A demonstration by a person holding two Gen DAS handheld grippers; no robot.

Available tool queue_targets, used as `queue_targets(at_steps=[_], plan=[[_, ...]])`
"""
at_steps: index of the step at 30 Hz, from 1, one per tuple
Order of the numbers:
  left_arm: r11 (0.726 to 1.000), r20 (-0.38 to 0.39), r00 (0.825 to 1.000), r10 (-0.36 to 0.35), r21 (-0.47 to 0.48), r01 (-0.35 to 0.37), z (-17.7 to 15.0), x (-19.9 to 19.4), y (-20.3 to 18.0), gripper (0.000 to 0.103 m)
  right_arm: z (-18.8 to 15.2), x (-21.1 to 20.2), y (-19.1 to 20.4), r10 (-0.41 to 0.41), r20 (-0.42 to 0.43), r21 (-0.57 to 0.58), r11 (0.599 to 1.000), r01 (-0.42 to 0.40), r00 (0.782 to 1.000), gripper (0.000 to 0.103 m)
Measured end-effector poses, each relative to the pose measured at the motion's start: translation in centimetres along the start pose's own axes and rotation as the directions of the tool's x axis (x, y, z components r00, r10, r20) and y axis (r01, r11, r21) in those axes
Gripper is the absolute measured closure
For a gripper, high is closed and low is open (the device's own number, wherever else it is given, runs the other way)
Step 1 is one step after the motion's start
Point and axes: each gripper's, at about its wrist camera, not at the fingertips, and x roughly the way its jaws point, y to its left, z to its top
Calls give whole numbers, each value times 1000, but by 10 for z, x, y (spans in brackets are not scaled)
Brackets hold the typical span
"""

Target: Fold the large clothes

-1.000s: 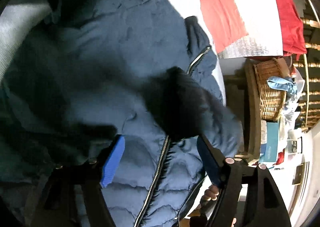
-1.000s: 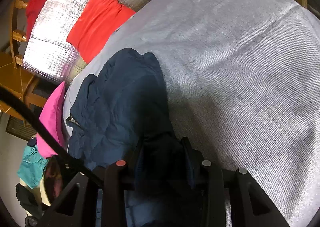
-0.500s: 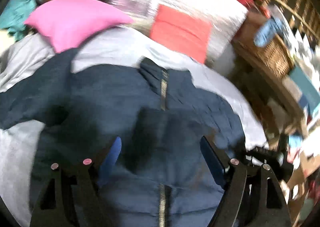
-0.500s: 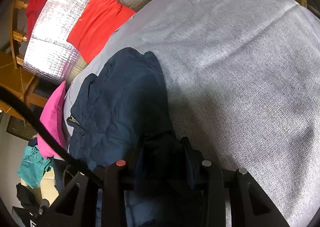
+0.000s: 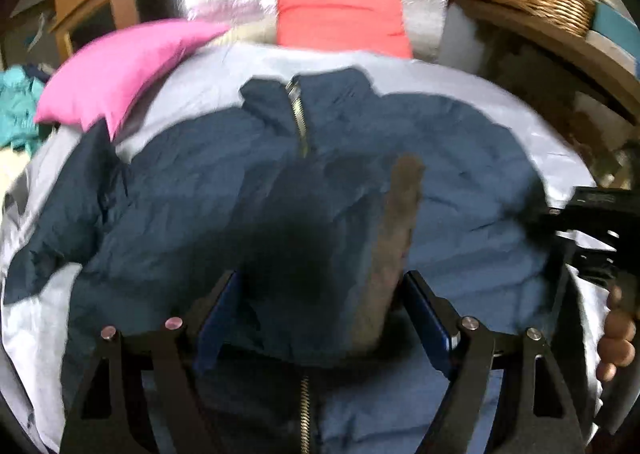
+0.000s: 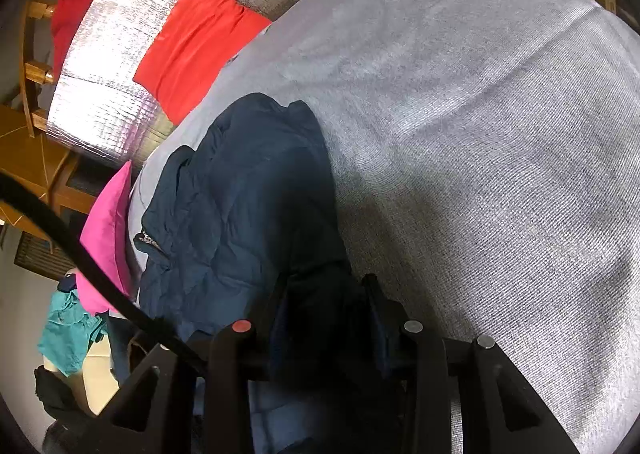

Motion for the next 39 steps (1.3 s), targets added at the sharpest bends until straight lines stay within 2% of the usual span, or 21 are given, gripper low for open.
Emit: queue_targets(at_steps=[2,4,6,9,13,18,22,31,39], plan=[[999,-18,1000,-23,-40,22,2,6,6,21,0,0,0,2,0,0,1000,-2,1000,66],[998,-4,999,-39,-57,39,1,2,12,24,-1,-1,1,-1,0,-3,1000,1,1000,66],[996,10,998,-60,-61,61,5,1,12,48,-1,0,2,-2,1,-5,1000,2,1000,66],[988,40,993,-115,-99,119,11,-4,24,56,-2,0,3,-1,0,-6,1000,1,1000,66],[971,88,984,-155,-168,168,19,-18,51,58,-2,-1,4,-2,-1,-7,1000,2,1000,66],[958,138,983,-125,-240,156,25,-27,89,59,-2,-1,5,-8,2,-8,1000,8,1000,66],[943,139,986,-93,-304,132,25,-28,117,59,-2,0,6,-11,3,-9,1000,11,1000,66],[926,109,994,-28,-372,66,19,-26,161,59,-3,1,9,-27,11,-12,1000,27,1000,66],[915,103,994,-21,-399,61,15,-29,180,58,-2,1,9,-24,10,-19,1000,25,1000,66]])
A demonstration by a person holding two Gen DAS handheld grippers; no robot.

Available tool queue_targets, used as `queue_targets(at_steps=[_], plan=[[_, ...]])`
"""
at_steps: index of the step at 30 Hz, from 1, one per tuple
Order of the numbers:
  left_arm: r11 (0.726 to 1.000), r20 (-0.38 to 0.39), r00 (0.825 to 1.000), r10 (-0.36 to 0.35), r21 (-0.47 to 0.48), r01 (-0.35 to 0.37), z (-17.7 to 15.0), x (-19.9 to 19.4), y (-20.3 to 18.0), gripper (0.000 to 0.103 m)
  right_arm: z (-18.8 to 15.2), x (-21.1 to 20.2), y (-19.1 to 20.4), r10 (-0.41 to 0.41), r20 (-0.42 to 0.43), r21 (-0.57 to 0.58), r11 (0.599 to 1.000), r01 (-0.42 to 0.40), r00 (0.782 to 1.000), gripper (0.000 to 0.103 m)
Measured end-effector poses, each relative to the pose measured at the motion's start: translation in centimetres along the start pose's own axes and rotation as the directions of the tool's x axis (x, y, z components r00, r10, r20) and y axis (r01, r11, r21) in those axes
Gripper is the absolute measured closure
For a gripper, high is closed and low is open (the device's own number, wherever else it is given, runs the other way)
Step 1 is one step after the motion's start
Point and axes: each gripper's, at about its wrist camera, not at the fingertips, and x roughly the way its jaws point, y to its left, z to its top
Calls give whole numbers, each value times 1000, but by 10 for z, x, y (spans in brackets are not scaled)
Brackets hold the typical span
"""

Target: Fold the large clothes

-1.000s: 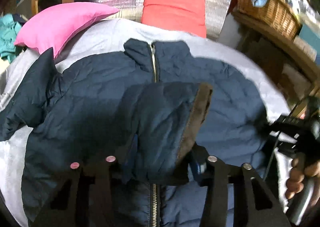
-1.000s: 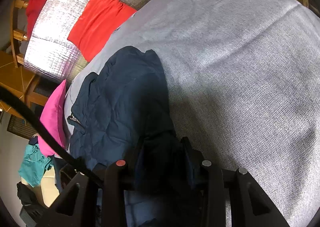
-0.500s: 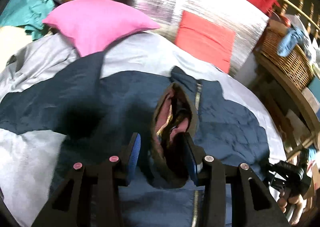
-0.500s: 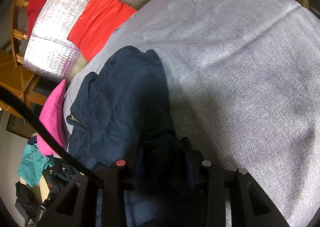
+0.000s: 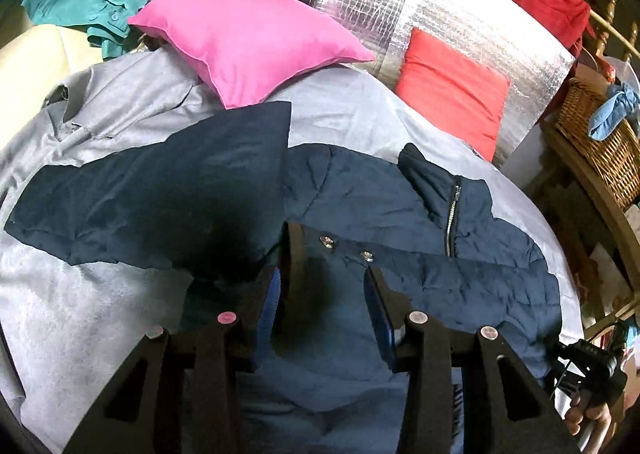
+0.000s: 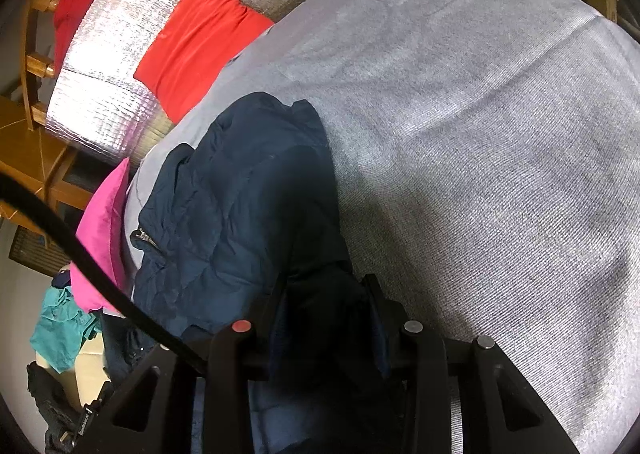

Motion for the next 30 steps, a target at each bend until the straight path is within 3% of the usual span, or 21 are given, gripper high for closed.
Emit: queue_targets(at_steps=[6,11,19,26,30], plan=[[997,-74,997,11,75,-5,-13,16,-17,58,-1,-3,3,-10,12,-16,1000,10,1000,66],[977,-179,974,138,185,-105,-31,48,-36,58,-3,-4,10,-39,27,-65,997,41,999,66],[959,-161,964,212,223,-173,-30,74,-40,58,-3,-10,12,-31,31,-102,994,34,999,76],[948,-139,961,237,247,-198,-28,88,-44,58,-12,-31,31,-61,106,-208,975,82,993,80],[941,-129,960,250,265,-210,-27,94,-46,58,-11,-18,22,-96,44,-200,974,103,994,80]])
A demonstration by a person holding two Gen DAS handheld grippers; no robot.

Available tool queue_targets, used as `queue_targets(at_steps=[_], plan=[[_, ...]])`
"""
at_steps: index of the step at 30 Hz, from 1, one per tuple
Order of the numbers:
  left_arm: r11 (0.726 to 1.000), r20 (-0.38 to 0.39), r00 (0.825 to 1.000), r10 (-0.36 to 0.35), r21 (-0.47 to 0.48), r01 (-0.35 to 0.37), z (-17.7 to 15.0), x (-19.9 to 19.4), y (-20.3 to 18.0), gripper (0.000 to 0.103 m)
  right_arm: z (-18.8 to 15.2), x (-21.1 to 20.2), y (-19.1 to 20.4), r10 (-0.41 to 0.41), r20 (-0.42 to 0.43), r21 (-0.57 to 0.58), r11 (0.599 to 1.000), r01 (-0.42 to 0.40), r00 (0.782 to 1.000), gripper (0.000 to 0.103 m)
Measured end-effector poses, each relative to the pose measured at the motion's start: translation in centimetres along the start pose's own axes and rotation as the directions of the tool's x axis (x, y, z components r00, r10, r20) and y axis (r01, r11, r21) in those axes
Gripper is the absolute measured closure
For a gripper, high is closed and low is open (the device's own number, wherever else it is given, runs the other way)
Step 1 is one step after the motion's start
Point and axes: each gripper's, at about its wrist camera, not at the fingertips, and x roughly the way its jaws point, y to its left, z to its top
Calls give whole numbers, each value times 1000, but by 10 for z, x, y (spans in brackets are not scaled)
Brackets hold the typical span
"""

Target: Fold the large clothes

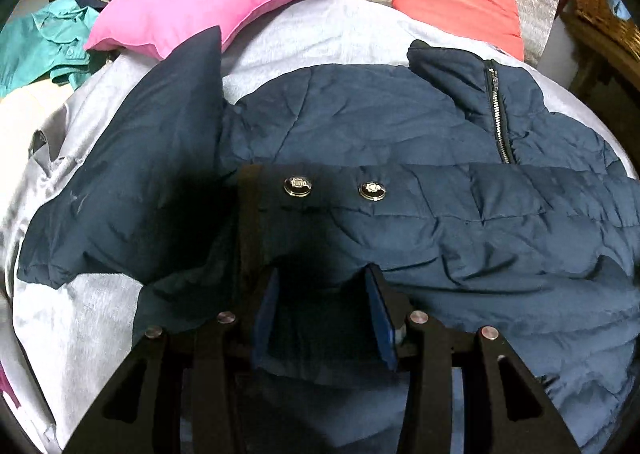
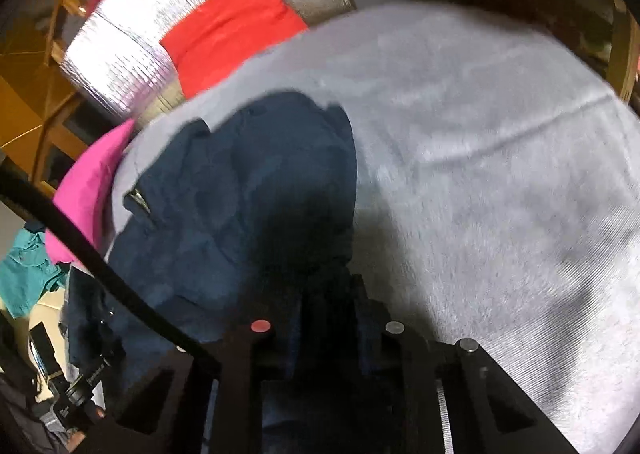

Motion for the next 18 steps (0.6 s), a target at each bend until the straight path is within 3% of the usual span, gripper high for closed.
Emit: queue_targets(at_steps=[3,6,8,9,15,18], plan=[[1000,-1,1000,-1,-10,1,1,-5,0,58,4,-6,-6,24,-11,43,999,-23,1000,74],[999,19,1000,-20,-33,21,4,-21,1,58,5,-15,-11,40,-7,91,995,-39,999,44],[997,53,997,-57,-56,60,4,-38,5,55,6,-28,-10,36,44,86,995,-40,998,42],[994,77,994,-76,-67,81,3,-47,8,48,5,-33,-7,30,67,78,996,-35,997,42],[963,263,954,-143,-184,195,-5,-101,46,25,-7,-65,6,79,179,56,994,-90,981,43],[929,327,938,-116,-300,219,-8,-110,82,20,-18,-79,26,116,233,-17,993,-116,966,53]])
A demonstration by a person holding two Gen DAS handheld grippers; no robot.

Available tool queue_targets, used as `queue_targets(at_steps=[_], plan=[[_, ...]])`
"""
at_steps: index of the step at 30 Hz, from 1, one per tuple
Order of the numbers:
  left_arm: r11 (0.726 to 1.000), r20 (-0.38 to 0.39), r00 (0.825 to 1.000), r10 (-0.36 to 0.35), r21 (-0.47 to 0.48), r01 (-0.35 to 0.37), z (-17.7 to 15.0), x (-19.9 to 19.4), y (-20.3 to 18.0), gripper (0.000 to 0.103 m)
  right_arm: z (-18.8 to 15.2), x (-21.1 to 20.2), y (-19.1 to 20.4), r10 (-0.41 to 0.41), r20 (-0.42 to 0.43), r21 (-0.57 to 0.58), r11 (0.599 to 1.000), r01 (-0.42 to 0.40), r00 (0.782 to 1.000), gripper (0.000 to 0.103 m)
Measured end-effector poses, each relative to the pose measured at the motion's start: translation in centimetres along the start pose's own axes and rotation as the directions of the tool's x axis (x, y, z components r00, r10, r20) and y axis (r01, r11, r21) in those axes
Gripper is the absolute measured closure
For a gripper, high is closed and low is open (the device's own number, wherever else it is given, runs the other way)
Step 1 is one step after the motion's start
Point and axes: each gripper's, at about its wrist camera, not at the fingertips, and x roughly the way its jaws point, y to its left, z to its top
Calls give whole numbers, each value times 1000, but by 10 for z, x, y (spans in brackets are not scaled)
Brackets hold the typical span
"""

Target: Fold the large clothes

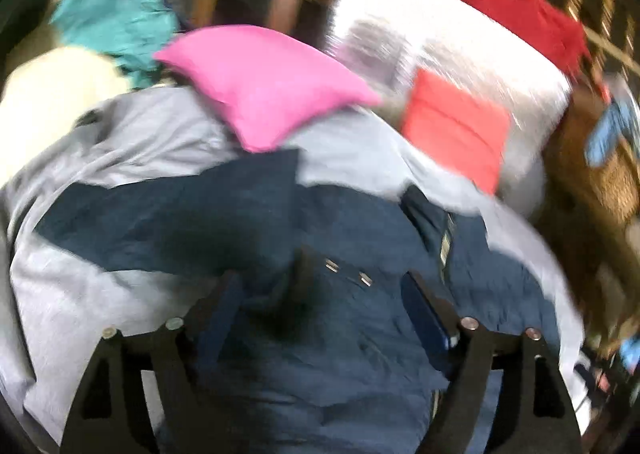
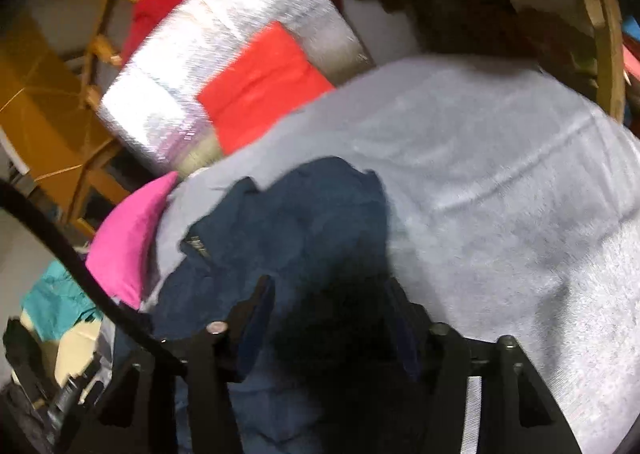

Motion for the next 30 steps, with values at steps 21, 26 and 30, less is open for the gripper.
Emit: queue_targets(at_steps=[21,26,30], plan=[[733,-77,989,-125,-679,40,0,71,183,21,-30,6,49,40,-35,-168,985,-45,999,55],[635,-28,986,-163,-768,83,-5,83,198,30,-27,4,48,43,-33,-171,984,-48,999,56],[580,-11,983,-182,-809,98,-9,94,211,47,-24,4,45,39,-37,-165,985,-45,999,55]])
